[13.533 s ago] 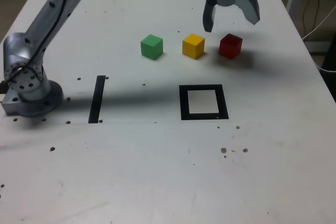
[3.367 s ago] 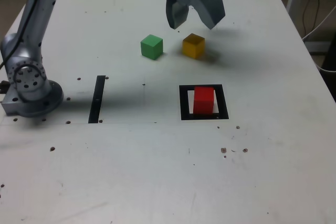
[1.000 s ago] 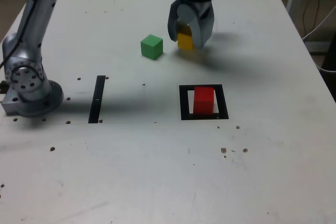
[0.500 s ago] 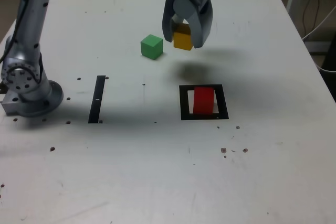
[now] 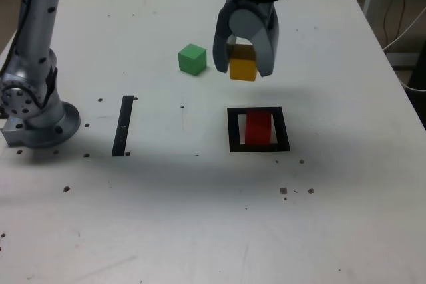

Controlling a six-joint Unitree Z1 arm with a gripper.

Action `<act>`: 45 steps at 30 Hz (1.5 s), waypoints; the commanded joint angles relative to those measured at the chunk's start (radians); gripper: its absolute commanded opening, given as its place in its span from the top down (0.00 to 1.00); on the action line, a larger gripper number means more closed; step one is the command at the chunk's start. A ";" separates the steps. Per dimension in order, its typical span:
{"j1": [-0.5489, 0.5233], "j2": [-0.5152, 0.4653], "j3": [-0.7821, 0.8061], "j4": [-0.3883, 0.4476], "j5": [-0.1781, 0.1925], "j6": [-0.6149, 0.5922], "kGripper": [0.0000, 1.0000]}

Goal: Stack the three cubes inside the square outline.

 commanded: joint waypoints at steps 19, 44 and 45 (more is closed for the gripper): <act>-0.110 0.054 0.011 -0.033 -0.055 -0.179 0.60; -0.139 0.086 0.069 -0.136 -0.066 -0.207 0.59; -0.139 0.087 0.070 -0.138 -0.065 -0.207 0.59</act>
